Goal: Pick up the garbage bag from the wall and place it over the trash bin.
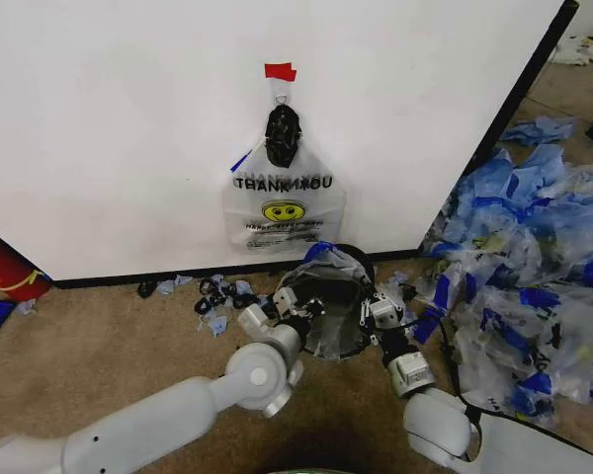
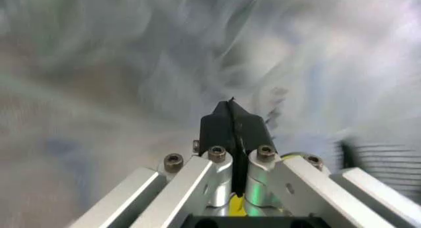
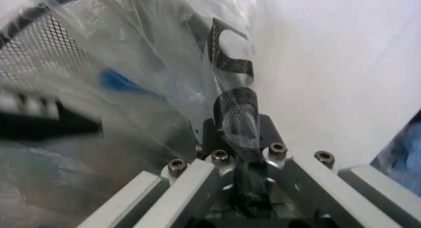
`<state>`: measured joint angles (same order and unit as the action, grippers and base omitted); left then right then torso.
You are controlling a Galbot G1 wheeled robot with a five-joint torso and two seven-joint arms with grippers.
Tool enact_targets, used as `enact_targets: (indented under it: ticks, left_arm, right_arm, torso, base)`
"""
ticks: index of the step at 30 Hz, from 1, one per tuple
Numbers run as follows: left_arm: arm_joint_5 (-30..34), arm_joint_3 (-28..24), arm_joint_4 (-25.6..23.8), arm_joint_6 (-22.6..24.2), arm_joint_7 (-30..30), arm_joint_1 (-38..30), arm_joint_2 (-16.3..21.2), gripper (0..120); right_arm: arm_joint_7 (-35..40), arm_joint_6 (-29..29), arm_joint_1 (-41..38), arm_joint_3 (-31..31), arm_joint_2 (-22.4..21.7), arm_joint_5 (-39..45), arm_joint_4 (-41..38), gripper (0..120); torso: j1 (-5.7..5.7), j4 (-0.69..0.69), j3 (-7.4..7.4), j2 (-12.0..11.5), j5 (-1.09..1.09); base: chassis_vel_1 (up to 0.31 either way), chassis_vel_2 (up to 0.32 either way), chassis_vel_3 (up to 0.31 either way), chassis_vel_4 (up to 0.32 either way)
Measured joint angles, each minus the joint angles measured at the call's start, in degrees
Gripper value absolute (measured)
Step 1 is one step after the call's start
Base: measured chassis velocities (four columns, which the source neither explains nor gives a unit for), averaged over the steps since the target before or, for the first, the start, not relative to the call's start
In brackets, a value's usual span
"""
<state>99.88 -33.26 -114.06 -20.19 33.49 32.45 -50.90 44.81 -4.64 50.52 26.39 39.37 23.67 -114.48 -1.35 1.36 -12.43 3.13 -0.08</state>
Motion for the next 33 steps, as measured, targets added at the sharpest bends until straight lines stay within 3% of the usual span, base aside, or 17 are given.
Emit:
enact_targets:
  ticks: [9, 14, 20, 33]
  left_arm:
    - [-4.6, 4.2, -4.4, 1.3, -2.5, 3.0, 5.9, 0]
    - [-7.1, 10.0, -8.5, 2.0, -4.1, 8.9, 10.9, 0]
    - [-7.5, 15.8, -12.3, 2.0, -5.2, 14.1, 15.0, 0]
    - [-9.1, 25.7, -15.5, 2.3, -7.2, 18.4, 18.9, 0]
  right_arm:
    - [0.7, -3.0, 0.3, -0.8, 1.7, 12.8, -2.5, 0]
    - [1.2, -4.4, 0.5, -0.5, 3.6, 20.7, -4.8, 0]
    - [2.5, -4.3, 0.6, 0.8, 4.8, 23.9, -5.2, 0]
    - [5.3, -2.4, 1.7, 2.7, 8.0, 30.1, -6.2, 0]
  torso:
    - [0.0, 0.0, 0.0, 0.0, -0.01]
    - [0.0, 0.0, 0.0, 0.0, -0.02]
    - [0.0, 0.0, 0.0, 0.0, -0.01]
    - [0.0, -0.01, 0.0, 0.0, 0.01]
  base:
    - [0.0, 0.0, 0.0, 0.0]
    - [0.0, 0.0, 0.0, 0.0]
    - [0.0, 0.0, 0.0, 0.0]
    - [0.0, 0.0, 0.0, 0.0]
